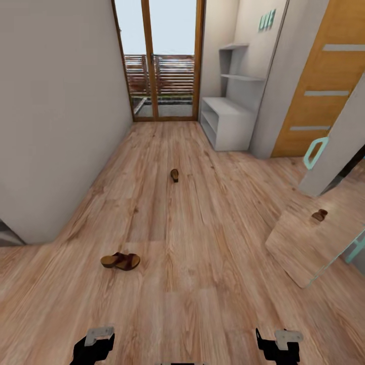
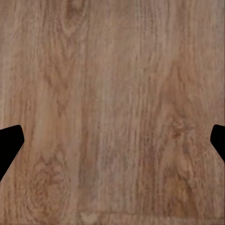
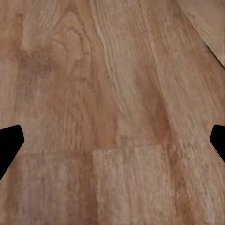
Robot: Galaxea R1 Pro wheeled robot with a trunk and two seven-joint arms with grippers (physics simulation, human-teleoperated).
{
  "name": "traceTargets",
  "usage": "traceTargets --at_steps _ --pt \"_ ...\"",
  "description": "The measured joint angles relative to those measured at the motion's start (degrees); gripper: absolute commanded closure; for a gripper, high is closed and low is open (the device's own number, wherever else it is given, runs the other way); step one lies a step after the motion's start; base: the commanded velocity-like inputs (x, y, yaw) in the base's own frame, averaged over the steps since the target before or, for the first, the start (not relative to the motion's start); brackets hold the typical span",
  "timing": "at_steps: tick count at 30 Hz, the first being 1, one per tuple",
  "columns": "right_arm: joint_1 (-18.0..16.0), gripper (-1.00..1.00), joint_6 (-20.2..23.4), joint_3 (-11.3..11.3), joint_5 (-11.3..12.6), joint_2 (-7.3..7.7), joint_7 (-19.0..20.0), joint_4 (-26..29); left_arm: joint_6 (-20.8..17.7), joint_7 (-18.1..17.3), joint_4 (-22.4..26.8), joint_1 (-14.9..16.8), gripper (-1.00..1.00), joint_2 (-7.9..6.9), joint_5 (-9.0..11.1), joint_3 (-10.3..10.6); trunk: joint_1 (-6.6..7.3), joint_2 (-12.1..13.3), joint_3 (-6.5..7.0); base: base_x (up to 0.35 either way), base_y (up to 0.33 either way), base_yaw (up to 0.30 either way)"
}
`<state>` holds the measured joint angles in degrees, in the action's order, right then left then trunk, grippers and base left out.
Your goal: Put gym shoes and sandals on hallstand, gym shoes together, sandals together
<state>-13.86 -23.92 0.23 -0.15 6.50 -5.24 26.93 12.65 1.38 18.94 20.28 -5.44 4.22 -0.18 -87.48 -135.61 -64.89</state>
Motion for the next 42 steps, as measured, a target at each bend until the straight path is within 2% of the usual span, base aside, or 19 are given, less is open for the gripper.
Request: traceTargets --at_steps 12,24,33,42 --pt "0.00 -1.00 0.00 0.00 0.00 0.00 0.02 -0.01 0.00 0.00 0.01 0.00 -1.00 0.00 -0.01 -0.01 0.00 0.00 0.00 0.330 0.027 0.000" --pt "-0.01 -1.00 0.00 0.00 0.00 0.00 0.04 -0.02 0.00 0.00 0.01 0.00 -1.00 0.00 0.00 -0.02 -0.01 0.00 0.00 0.279 0.190 0.000" --pt "0.00 -1.00 0.00 0.00 0.00 0.00 0.04 -0.01 0.00 0.00 0.01 0.00 -1.00 0.00 -0.02 -0.01 -0.02 0.00 0.00 0.173 0.144 0.000" --pt "0.00 -1.00 0.00 0.00 0.00 0.00 0.03 0.04 0.01 0.00 0.00 0.00 -1.00 -0.03 -0.07 0.00 -0.03 0.00 0.00 0.041 0.034 0.000"
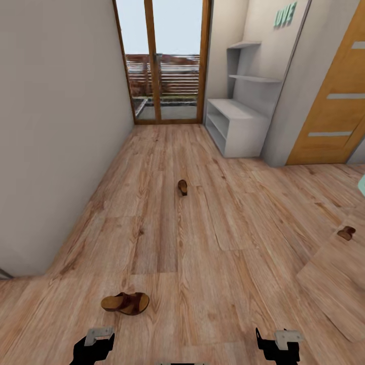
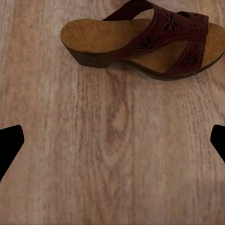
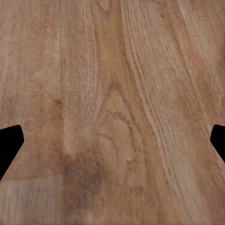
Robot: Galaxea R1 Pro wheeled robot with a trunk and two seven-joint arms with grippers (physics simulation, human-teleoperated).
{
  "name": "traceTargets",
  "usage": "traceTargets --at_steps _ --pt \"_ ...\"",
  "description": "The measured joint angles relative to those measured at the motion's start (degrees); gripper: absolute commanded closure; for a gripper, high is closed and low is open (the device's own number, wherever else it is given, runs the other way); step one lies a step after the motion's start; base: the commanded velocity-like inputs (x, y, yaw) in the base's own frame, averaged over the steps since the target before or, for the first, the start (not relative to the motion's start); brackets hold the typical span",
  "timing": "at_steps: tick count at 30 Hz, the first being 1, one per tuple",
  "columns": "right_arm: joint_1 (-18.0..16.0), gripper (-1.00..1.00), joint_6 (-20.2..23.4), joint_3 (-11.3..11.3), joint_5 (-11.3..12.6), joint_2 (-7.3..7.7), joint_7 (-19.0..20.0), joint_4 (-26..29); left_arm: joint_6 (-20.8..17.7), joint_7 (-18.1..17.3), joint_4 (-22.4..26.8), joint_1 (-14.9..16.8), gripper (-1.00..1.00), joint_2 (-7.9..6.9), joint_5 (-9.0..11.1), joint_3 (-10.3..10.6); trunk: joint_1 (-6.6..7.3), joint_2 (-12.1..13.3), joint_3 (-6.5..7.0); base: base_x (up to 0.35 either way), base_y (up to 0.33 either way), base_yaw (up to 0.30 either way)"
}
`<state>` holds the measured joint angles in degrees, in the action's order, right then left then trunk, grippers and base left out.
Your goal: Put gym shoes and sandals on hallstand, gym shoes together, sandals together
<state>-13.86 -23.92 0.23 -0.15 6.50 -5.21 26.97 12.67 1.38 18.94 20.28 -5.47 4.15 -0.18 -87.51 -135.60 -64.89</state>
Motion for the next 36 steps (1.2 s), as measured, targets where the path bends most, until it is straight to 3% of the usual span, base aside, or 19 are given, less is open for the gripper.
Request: traceTargets --at_steps 27,36 --pt "0.04 -1.00 -0.01 -0.04 -0.01 -0.30 -0.15 -0.01 -0.01 -0.05 0.01 -0.29 -1.00 0.10 0.03 0.00 0.00 0.00 0.00 0.066 0.051 0.000" --pt "0.01 -1.00 0.00 0.07 0.04 -0.04 -0.12 0.04 0.05 0.08 0.01 -0.35 -1.00 0.11 0.06 -0.02 0.02 0.00 0.00 0.186 0.090 0.000"
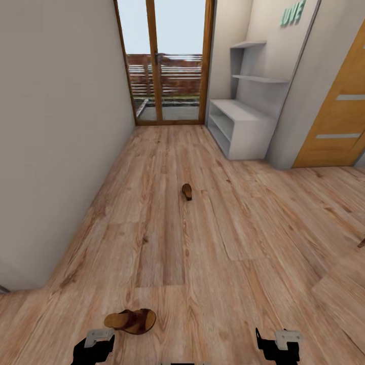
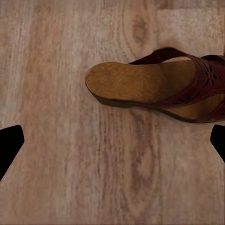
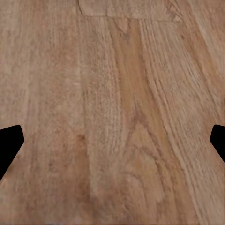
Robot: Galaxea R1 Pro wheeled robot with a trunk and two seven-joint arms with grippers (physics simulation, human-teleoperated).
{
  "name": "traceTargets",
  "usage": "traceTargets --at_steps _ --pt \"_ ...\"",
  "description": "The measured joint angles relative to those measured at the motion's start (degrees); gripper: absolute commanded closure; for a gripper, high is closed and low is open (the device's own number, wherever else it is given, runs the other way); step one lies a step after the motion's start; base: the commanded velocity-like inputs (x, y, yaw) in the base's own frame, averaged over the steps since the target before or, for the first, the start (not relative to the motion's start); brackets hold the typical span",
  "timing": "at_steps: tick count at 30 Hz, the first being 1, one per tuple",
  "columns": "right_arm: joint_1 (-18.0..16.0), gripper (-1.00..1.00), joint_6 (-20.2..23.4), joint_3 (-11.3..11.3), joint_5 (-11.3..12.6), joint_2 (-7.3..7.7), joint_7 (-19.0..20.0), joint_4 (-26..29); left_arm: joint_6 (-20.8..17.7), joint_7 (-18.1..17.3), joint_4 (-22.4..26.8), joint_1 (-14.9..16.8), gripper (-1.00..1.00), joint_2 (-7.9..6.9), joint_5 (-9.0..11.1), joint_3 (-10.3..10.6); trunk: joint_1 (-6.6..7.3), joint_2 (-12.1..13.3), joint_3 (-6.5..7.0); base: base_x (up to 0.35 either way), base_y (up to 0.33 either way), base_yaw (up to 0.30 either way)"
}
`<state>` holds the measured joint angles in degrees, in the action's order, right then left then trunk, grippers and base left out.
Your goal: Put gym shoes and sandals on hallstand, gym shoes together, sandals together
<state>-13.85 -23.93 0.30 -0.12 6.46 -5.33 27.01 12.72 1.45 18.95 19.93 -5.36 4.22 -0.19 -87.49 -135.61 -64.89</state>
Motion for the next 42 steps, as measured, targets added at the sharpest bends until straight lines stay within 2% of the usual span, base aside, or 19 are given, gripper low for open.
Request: traceTargets --at_steps 7,18,30,42 --pt "0.00 -1.00 0.00 0.01 0.02 0.06 0.01 0.00 0.02 0.01 -0.06 -0.01 -1.00 0.00 0.00 0.00 -0.01 0.00 0.00 0.180 0.120 0.060" --pt "0.00 -1.00 0.00 -0.06 0.02 0.12 -0.02 0.00 0.01 0.18 0.00 -0.01 -1.00 0.00 0.00 0.01 -0.03 0.00 0.00 0.012 0.007 0.240" --pt "0.00 -1.00 0.00 -0.07 0.04 0.21 -0.05 0.00 -0.04 0.32 0.00 -0.01 -1.00 0.00 0.00 0.00 0.00 0.00 0.00 0.154 0.085 0.023" --pt "0.02 -1.00 0.00 -0.07 0.04 0.21 -0.04 0.01 0.02 0.36 -0.01 0.00 -1.00 0.00 0.00 0.01 -0.02 0.00 0.00 0.041 0.025 0.000"
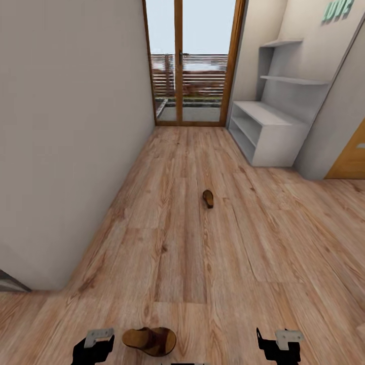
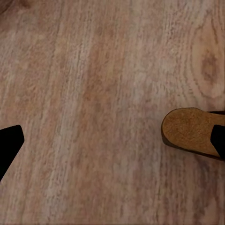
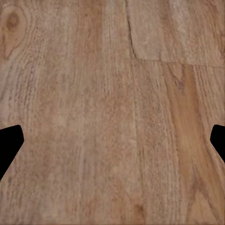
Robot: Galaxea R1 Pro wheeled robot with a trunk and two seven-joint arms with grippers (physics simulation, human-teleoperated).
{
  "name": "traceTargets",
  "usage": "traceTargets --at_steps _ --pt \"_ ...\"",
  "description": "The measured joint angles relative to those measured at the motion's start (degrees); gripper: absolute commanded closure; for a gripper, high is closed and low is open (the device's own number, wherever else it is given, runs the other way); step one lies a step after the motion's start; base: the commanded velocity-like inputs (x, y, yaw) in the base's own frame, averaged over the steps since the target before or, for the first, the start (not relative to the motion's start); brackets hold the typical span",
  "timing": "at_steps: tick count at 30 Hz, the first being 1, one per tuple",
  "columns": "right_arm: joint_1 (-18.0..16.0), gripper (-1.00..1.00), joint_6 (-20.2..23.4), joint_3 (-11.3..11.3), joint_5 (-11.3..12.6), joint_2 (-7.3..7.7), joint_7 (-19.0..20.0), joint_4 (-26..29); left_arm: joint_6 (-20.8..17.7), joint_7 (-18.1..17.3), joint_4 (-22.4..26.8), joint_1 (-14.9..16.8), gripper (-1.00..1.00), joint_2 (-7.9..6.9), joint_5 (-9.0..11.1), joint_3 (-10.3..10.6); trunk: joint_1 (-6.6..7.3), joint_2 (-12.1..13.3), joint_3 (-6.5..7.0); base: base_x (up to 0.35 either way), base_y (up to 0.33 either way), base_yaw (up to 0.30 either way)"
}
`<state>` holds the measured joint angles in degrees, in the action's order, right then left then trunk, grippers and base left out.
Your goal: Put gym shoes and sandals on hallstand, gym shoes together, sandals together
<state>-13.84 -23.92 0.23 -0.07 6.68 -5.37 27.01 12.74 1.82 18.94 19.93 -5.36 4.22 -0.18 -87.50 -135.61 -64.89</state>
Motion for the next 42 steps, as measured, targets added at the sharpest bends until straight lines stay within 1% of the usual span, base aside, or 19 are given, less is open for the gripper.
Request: traceTargets --at_steps 8,30,37,42 --pt "0.00 -1.00 0.00 0.00 0.00 0.07 -0.02 0.00 -0.02 0.08 0.00 0.00 -1.00 0.00 0.00 0.00 0.00 0.00 0.00 0.139 0.108 0.000" --pt "-0.01 -1.00 0.00 -0.08 0.06 0.02 -0.10 0.27 0.00 0.09 0.00 0.00 -1.00 0.00 0.00 0.00 -0.01 0.00 0.00 0.005 0.004 -0.001" --pt "0.02 -1.00 0.07 -0.08 0.07 0.01 -0.07 0.36 0.01 0.09 -0.02 0.02 -1.00 0.01 0.00 0.01 -0.01 0.00 0.12 -0.011 0.010 -0.180" --pt "-0.01 -1.00 0.04 -0.03 0.07 0.00 -0.08 0.34 0.00 0.09 0.00 0.00 -1.00 0.00 0.00 -0.01 -0.03 0.00 0.20 -0.141 0.129 -0.159"
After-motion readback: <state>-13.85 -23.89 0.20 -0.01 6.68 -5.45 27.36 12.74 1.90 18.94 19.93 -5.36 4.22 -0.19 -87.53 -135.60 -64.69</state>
